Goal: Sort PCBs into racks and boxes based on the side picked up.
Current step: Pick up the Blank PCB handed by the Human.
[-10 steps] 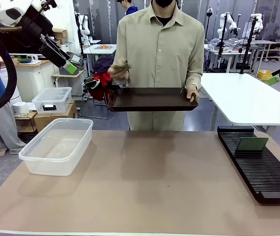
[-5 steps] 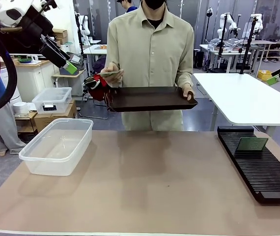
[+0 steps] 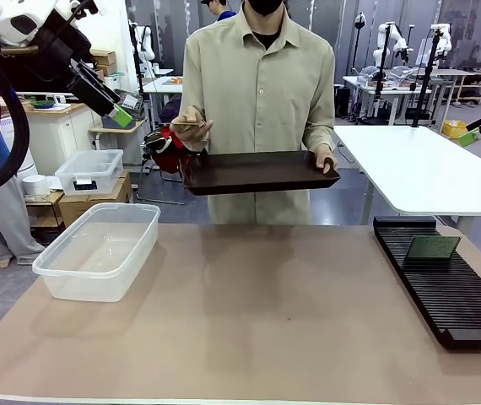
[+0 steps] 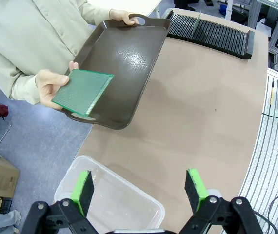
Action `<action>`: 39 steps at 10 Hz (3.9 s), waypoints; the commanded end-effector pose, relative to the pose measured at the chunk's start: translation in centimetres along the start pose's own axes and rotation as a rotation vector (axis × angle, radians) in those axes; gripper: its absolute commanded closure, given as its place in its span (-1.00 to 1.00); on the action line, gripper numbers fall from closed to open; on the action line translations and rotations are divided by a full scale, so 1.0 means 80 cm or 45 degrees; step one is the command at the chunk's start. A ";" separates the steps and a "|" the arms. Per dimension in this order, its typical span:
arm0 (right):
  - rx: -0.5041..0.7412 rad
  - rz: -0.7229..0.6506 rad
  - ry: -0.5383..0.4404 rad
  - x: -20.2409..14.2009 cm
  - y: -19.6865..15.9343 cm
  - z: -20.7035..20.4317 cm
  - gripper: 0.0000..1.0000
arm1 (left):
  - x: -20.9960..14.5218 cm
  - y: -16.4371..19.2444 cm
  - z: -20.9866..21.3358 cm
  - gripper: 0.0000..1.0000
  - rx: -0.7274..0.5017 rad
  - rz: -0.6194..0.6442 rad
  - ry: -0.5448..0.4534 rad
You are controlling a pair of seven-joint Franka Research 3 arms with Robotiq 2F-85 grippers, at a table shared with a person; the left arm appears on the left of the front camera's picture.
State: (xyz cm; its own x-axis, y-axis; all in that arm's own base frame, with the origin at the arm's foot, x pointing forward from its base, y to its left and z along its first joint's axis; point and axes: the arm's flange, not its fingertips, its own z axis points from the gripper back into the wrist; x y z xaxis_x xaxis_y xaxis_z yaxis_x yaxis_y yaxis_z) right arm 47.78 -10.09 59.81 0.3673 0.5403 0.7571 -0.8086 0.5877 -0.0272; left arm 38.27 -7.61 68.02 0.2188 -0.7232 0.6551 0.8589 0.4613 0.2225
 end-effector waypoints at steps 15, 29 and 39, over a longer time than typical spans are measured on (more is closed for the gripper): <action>0.000 -0.001 0.005 0.002 -0.001 -0.003 -1.00 | -0.026 0.055 -0.021 -1.00 -0.421 0.787 0.022; 0.000 -0.001 0.005 0.002 -0.001 -0.003 -1.00 | -0.092 0.144 -0.157 -1.00 -0.824 1.547 -0.098; 0.000 -0.001 0.005 0.002 -0.001 -0.003 -1.00 | -0.093 0.197 -0.211 -1.00 -0.910 1.617 -0.232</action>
State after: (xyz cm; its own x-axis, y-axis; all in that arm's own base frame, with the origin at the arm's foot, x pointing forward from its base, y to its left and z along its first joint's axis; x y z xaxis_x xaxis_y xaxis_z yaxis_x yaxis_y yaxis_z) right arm 47.83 -10.12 59.83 0.3670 0.5400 0.7574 -0.8085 0.5879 -0.0274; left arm 56.96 -3.19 54.35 0.9778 0.0605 0.2008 0.1646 0.3719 -0.9136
